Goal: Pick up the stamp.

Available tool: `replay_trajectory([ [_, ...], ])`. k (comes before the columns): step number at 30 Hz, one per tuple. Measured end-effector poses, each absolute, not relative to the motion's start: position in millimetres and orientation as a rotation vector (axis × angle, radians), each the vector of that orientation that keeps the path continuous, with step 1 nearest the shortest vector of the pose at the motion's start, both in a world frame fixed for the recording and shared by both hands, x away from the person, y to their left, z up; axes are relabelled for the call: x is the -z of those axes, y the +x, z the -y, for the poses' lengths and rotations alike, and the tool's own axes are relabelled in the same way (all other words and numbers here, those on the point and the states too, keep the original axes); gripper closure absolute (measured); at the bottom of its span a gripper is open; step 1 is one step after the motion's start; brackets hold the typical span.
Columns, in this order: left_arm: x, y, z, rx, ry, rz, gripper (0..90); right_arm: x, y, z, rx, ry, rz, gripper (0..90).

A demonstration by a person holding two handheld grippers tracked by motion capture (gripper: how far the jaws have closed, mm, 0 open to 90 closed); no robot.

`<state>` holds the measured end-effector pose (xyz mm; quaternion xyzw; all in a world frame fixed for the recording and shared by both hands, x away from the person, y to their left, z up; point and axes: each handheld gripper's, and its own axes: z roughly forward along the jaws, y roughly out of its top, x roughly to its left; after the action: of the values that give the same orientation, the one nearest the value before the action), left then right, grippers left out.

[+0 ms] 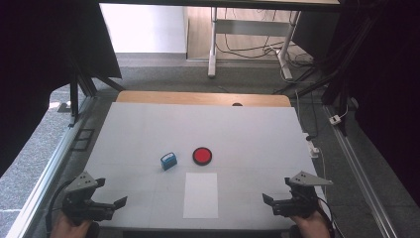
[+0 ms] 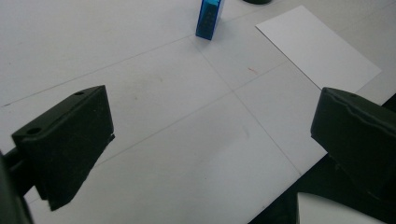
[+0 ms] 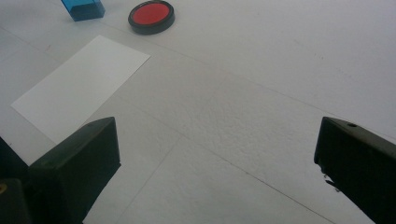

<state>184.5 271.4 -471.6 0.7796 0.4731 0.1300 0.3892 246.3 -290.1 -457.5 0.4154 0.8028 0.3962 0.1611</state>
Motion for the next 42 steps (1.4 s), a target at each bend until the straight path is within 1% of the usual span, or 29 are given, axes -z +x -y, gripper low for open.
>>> replay_trajectory([
  [16, 469.7, 193.4, -266.2, -0.333, 1.984, -1.133, 0.0, 457.8, 247.0, 290.0, -1.128, 1.183, -2.305, 0.0],
  [28, 471.3, 203.2, -259.3, -0.317, 2.001, -1.052, 0.0, 457.8, 247.4, 290.0, -1.126, 1.188, -2.309, 0.0],
  [31, 472.4, 206.1, -257.5, -0.295, 2.013, -1.033, 0.0, 457.9, 247.3, 289.7, -1.131, 1.184, -2.312, 0.0],
  [42, 475.7, 221.4, -251.1, -0.276, 1.987, -1.043, 0.0, 457.9, 247.2, 289.5, -1.130, 1.181, -2.313, 0.1],
])
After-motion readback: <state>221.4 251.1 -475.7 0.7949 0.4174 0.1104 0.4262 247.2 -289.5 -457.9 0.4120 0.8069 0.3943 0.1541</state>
